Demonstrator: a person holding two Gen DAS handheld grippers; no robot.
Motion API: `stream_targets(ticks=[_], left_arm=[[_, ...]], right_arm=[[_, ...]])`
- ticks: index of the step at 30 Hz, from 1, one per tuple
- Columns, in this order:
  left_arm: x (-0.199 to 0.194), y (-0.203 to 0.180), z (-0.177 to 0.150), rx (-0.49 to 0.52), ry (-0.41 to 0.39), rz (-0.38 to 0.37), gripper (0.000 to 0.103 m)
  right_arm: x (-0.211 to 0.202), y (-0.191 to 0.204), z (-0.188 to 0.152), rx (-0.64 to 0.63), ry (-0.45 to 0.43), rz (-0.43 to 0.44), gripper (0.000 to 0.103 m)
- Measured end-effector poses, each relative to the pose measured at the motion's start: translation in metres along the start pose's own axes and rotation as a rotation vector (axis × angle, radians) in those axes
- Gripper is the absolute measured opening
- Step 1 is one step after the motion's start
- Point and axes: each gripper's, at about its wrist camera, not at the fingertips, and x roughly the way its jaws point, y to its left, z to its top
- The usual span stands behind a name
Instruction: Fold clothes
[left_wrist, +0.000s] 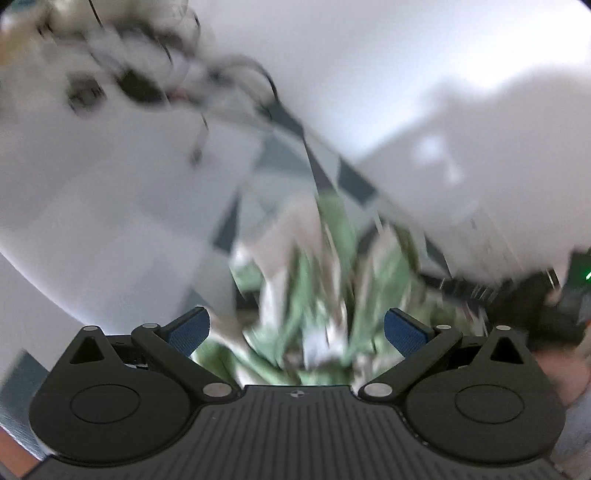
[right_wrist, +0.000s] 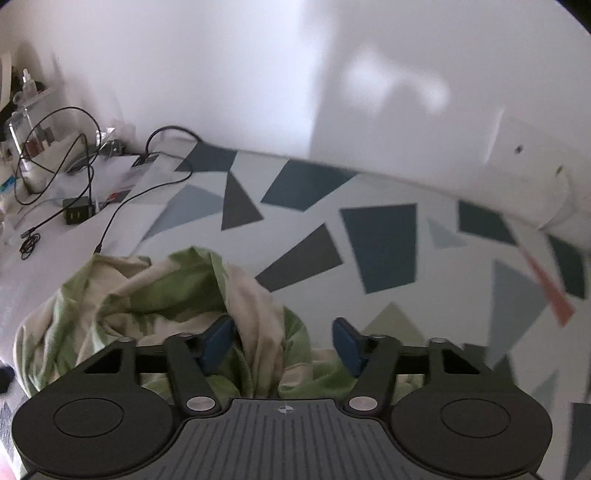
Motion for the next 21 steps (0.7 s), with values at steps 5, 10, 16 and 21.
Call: stream_targets(ticks=[5, 10, 16, 21], left_arm=[[0.009, -0.014, -0.003, 0.039, -0.025, 0.083, 0.074], [0.028, -0.022, -0.004, 0.039, -0.005, 0.142, 0.073], [0.052, -0.034, -0.007, 0.102, 0.024, 0.153, 0.055], [0.068, -0.045, -0.013, 0.106, 0.091, 0.038, 0.066]], right_arm=[[0.012, -0.028, -0.014, 0.111, -0.047, 0.031, 0.007], [-0.010, -0.081, -0.025, 0.237, -0.161, 0.002, 0.004], [-0.041, -0.148, -0.054, 0.416, -0.210, -0.166, 0.005], [-0.066, -0.178, -0.080, 0.480, -0.189, -0.232, 0.022]])
